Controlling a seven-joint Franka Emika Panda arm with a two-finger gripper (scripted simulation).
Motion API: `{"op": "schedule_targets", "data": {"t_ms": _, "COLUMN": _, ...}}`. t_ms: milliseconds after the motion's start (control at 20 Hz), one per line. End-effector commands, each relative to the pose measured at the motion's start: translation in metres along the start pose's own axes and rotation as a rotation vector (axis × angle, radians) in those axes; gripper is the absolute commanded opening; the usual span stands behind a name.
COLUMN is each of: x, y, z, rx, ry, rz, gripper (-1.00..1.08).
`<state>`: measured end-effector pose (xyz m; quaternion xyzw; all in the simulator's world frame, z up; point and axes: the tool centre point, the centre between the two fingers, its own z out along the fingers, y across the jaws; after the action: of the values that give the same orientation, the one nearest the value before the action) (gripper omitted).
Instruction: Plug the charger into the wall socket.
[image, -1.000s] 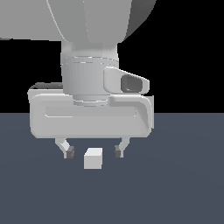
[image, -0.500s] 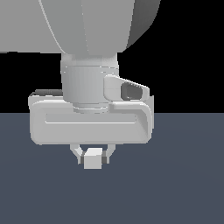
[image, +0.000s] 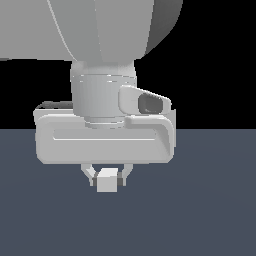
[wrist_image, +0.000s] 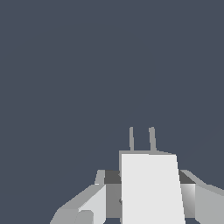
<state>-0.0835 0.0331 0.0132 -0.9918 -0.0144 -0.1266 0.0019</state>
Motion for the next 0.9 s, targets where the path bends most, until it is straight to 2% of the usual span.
{"op": "schedule_targets", "data": {"t_ms": 0, "x": 0.004, "y": 0.002, "z": -0.002, "rx": -0.003, "ry": 0.001, "rz": 0.013, "gripper": -1.0}}
{"op": "schedule_targets", "data": {"t_ms": 350, "x": 0.03, "y": 0.02, "z": -0.017, "rx": -0.024, "ry": 0.001, "rz": 0.105, "gripper": -1.0}}
{"op": "schedule_targets", "data": {"t_ms": 850, "x": 0.083, "y": 0.07, "z": -0.053, "rx": -0.079, "ry": 0.002, "rz": 0.317, "gripper": -1.0}}
